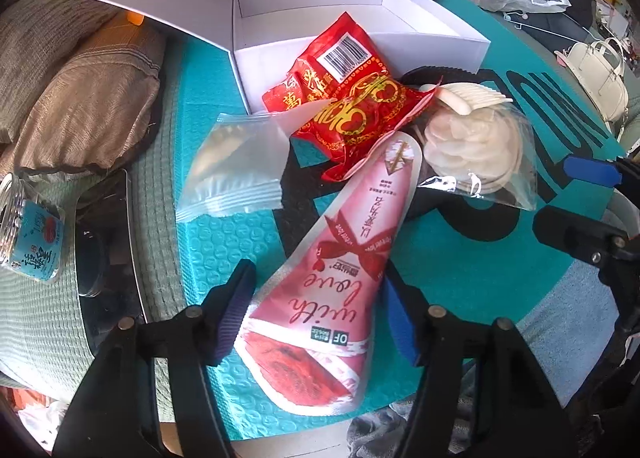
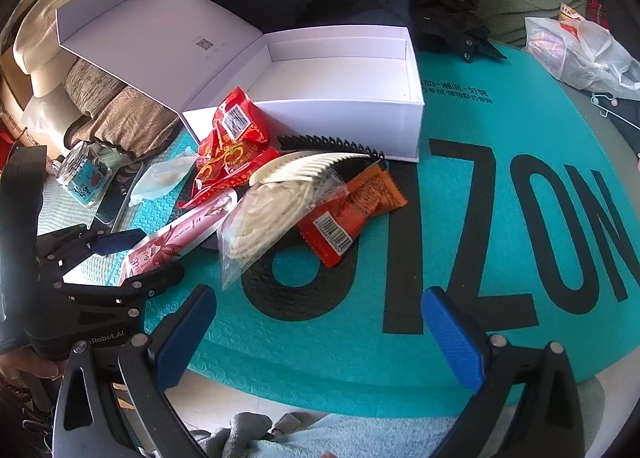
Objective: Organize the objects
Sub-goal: 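Grasp the pink pouch with the left tool while the right tool grasps the clear flower bag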
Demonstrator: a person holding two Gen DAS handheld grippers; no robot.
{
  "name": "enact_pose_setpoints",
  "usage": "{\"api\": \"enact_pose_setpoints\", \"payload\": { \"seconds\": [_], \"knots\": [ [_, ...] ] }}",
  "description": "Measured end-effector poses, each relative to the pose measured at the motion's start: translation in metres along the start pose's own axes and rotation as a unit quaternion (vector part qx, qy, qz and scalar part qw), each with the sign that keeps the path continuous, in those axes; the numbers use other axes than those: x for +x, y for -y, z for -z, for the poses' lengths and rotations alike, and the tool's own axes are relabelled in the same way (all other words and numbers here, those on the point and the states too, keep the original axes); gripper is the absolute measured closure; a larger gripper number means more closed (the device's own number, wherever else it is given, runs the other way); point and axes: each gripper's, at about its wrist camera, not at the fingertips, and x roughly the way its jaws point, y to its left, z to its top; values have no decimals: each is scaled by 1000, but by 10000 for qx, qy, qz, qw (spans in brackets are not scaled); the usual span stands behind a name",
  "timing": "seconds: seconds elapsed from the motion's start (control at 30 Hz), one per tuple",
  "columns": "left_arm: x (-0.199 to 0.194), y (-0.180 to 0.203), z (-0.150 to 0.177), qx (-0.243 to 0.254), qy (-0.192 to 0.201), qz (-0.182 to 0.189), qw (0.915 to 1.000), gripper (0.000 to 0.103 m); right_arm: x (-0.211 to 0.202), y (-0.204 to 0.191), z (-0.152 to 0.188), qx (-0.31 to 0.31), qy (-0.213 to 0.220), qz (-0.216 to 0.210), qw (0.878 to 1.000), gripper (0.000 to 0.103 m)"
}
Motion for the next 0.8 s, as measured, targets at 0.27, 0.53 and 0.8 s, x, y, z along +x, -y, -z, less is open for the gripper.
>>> {"api": "enact_pose_setpoints", "payload": {
  "seconds": [0.27, 0.53, 0.8],
  "knots": [
    [-5, -5, 1, -267, 0, 54, 9996, 52, -7, -1, -2, 61, 98, -202, 9997, 1],
    [-18, -17, 5, -609, -54, 5, 9981, 53, 0, -6, -6, 377, 128, -573, 9976, 39],
    [-38, -28, 17, -880, -57, 47, 9961, 53, 18, -4, -18, 918, 249, -998, 9904, 77]
  ]
}}
